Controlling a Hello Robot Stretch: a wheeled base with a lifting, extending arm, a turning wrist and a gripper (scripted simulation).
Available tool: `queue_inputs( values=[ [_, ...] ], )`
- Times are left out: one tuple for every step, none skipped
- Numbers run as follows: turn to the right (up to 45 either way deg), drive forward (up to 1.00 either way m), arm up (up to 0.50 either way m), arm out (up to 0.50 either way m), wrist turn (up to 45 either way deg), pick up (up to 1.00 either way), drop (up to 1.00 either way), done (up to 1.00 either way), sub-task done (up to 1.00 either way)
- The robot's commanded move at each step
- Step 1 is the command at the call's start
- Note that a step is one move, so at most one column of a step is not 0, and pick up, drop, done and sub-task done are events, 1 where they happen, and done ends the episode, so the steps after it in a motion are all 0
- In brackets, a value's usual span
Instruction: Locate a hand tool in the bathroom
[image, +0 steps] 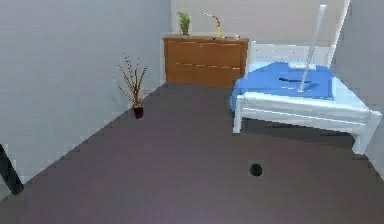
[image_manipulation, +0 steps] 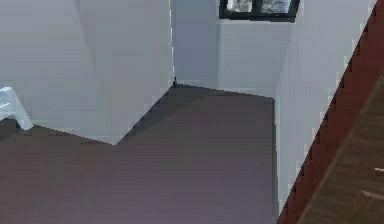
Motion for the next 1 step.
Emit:
queue_inputs(
  values=[
    [0.0, 1.0, 0.0, 0.0, 0.0, 0.0, 0.0, 0.0, 0.0]
  ],
)
